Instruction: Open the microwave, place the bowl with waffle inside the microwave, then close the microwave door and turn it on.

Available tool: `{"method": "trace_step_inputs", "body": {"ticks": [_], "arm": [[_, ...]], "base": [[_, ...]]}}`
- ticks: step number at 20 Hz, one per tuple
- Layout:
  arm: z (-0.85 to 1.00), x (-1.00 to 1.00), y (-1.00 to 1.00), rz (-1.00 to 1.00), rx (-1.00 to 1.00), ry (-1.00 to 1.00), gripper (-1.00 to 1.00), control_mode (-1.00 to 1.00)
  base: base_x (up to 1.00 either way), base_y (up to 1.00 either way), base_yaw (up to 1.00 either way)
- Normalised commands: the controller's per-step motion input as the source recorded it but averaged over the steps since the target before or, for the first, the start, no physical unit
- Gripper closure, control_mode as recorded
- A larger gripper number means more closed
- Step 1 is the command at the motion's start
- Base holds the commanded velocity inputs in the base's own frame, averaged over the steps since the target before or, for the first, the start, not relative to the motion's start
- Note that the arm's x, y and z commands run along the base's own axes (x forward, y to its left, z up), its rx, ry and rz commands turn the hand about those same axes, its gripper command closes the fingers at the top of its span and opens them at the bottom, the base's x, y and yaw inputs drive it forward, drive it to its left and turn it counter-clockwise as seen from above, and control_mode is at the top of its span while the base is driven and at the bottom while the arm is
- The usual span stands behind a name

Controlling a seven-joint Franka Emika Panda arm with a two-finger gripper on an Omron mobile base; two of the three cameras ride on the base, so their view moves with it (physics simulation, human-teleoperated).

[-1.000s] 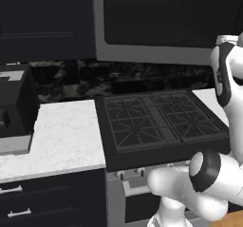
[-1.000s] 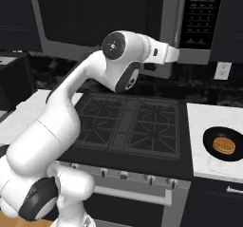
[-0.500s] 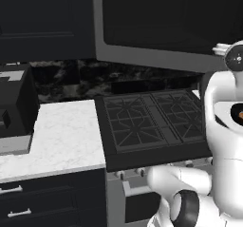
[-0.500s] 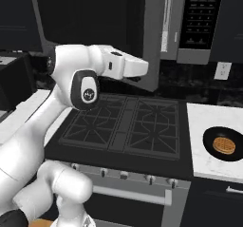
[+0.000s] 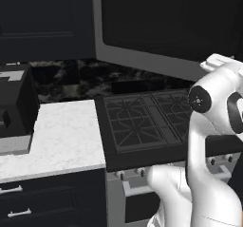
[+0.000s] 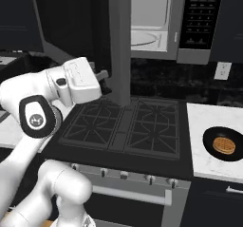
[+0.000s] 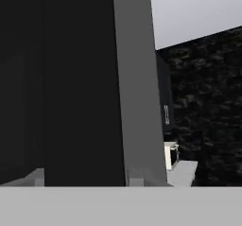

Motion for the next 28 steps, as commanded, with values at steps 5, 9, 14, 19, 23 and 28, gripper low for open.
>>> {"method": "trace_step_inputs", "body": {"ticks": [5,9,14,19,23,28], "arm": [[0.0,-1.0,0.67,-0.16,-0.16,-0.23,1.0,-1.0],[0.0,-0.95,0.74,-0.14,-0.16,-0.11,1.0,-1.0],[0.0,-0.69,0.75,-0.14,-0.15,-0.03,1.0,-1.0],[-0.12,-0.11,0.54,-0.09,-0.1,0.06,-1.0,-1.0],[-0.11,0.05,0.06,0.0,-0.01,0.12,-1.0,-1.0],[-0.08,0.0,0.04,0.02,0.0,0.06,-1.0,-1.0]], "base": [[0.0,0.0,0.0],[0.0,0.0,0.0],[0.0,0.0,0.0],[0.0,0.0,0.0],[0.0,0.0,0.0],[0.0,0.0,0.0]]}}
